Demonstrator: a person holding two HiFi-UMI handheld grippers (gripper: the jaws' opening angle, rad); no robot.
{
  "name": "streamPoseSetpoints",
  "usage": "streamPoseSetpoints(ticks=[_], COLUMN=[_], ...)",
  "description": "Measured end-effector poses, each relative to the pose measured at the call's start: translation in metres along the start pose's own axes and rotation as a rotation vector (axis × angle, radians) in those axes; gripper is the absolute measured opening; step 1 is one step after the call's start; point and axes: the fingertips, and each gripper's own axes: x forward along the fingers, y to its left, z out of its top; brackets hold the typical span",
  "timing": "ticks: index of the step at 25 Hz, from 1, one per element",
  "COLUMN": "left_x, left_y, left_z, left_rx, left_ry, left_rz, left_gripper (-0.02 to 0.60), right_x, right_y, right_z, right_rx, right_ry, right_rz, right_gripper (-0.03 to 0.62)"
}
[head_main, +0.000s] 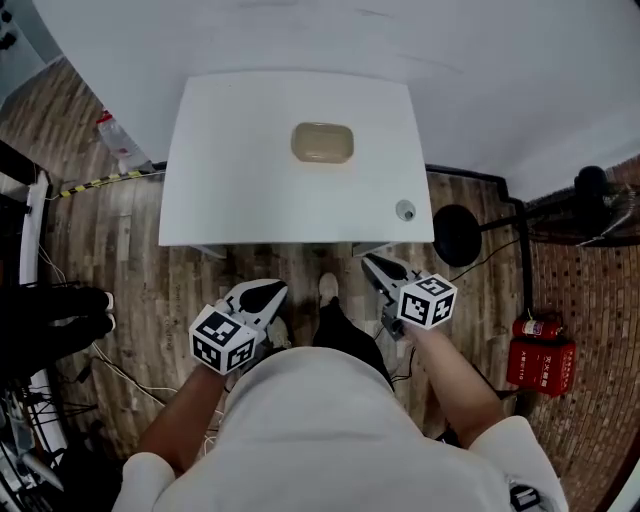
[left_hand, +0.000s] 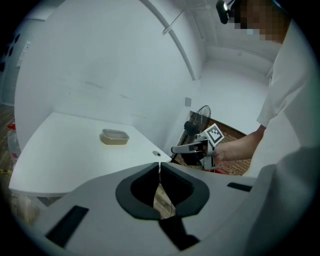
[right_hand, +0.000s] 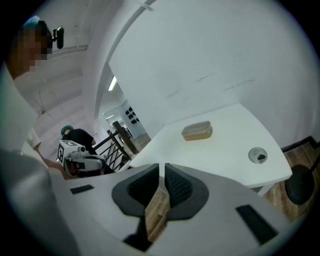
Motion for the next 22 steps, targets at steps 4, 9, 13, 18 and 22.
streamPoseSetpoints(ticks=[4, 9, 13, 18, 22], left_x=[0.019, 0.04, 0.062, 0.082, 0.093], left_y=[0.024, 0.058, 0.076, 0.098, 0.11], left_z=[0.027, 0.064, 0.095, 0.118, 0.126], left_rx=[0.009, -0.012, -0.014, -0.033, -0.048], left_ry=[-0.014, -0.029, -0.05, -0.056, -0.051], left_rz=[0.033, 0.122, 0.159, 0.217, 0.253], left_gripper=[0.019, 0.018, 0.018, 0.019, 0.019], right_x=[0.039, 0.092, 0.129, 0.168, 0.191], right_y=[-0.046, -0.111, -0.158, -0.189, -0.203], right_z=[0.036, 0.071, 0.087, 0.098, 0.1], right_rx=[0.117, 0.267, 0.361, 0.475, 0.563], right_ry=[-0.02, -0.004, 0.028, 0.049, 0.064], right_rz=[0.046, 0.106, 0.12, 0.163, 0.189], right_gripper=[0.054, 0.078, 0.1, 0.13, 0.159])
